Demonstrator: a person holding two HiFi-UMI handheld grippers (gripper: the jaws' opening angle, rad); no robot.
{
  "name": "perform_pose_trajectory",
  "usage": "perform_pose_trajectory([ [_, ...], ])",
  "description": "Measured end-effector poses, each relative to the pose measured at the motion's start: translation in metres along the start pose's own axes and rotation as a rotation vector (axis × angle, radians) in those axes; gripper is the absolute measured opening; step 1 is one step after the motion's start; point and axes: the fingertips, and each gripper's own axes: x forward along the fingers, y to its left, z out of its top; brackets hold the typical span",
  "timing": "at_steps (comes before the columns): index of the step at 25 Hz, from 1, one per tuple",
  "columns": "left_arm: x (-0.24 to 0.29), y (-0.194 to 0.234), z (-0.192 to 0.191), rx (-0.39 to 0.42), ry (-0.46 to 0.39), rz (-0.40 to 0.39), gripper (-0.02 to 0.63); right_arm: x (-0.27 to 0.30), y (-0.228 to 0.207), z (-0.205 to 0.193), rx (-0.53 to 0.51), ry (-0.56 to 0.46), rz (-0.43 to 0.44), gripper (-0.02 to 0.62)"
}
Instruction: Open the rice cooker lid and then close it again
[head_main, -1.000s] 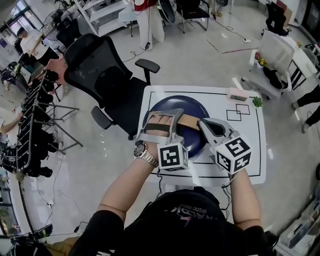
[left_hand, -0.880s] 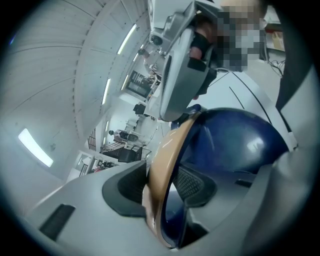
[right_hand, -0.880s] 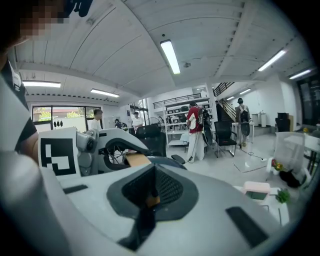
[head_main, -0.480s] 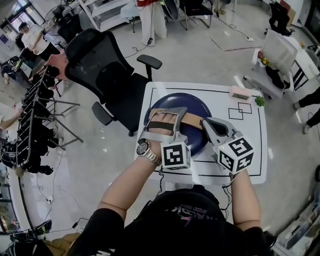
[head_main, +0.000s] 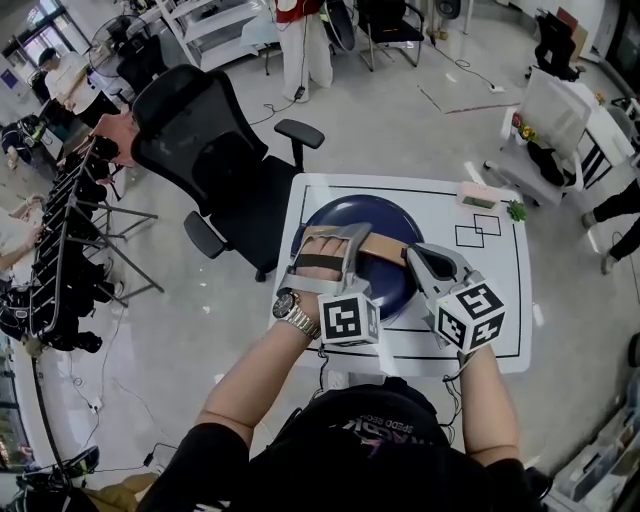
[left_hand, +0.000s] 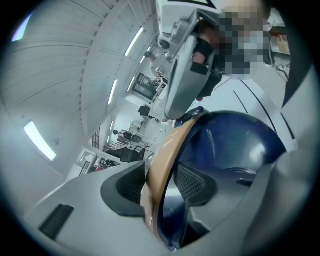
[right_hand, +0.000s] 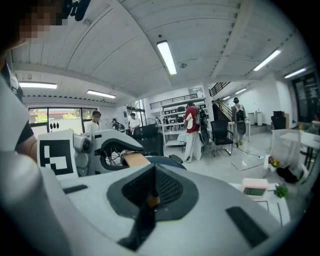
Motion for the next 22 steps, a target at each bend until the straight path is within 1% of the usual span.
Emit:
perform_pose_trajectory([
  [2, -0.006, 0.007, -0.003, -0.053, -0.020, 0.028, 0.181, -0.002, -0.001, 0.004, -0.001, -0.029, -0.028, 0.002],
  [4, -0.013, 0.012, -0.010, -0.132, -0.041, 0.039, 0.179, -0.006, -0.001, 0.010, 0.014, -0.069, -0.051, 0.002],
  [6, -0.023, 0.015, -0.019, -0.238, -0.065, 0.024, 0.177, -0.010, 0.002, 0.018, 0.033, -0.105, -0.067, 0.002],
  [8, -0.036, 0.019, -0.028, -0.361, -0.100, 0.010, 0.176, -0.015, 0.007, 0.024, 0.047, -0.133, -0.082, 0.002],
  [9, -0.044, 0.022, -0.033, -0.421, -0.121, 0.013, 0.164, -0.018, 0.010, 0.027, 0.051, -0.146, -0.090, 0.002],
  [10, -0.052, 0.026, -0.037, -0.476, -0.141, 0.020, 0.130, -0.021, 0.013, 0.029, 0.052, -0.156, -0.098, 0.002],
  [11, -0.060, 0.030, -0.042, -0.525, -0.160, 0.027, 0.110, -0.023, 0.016, 0.031, 0.053, -0.166, -0.107, 0.002],
  [13, -0.075, 0.037, -0.050, -0.619, -0.202, 0.024, 0.091, -0.028, 0.024, 0.034, 0.052, -0.181, -0.126, 0.002],
  [14, -0.082, 0.039, -0.053, -0.674, -0.229, 0.014, 0.071, -0.030, 0.028, 0.035, 0.051, -0.187, -0.136, 0.002],
  [16, -0.097, 0.041, -0.055, -0.814, -0.303, -0.029, 0.010, -0.034, 0.036, 0.032, 0.051, -0.198, -0.153, 0.002],
  [18, -0.111, 0.040, -0.050, -0.965, -0.402, -0.106, 0.003, -0.038, 0.045, 0.029, 0.046, -0.205, -0.166, 0.002],
  [19, -0.118, 0.039, -0.048, -1.027, -0.444, -0.143, 0.003, -0.041, 0.050, 0.028, 0.039, -0.207, -0.172, 0.002],
  [20, -0.124, 0.038, -0.047, -1.068, -0.471, -0.170, 0.003, -0.043, 0.056, 0.028, 0.030, -0.209, -0.179, 0.002],
  [21, -0.129, 0.035, -0.046, -1.086, -0.483, -0.184, 0.003, -0.046, 0.061, 0.029, 0.017, -0.209, -0.185, 0.002],
  [22, -0.133, 0.032, -0.045, -1.084, -0.484, -0.188, 0.003, -0.049, 0.066, 0.029, 0.002, -0.208, -0.190, 0.002],
])
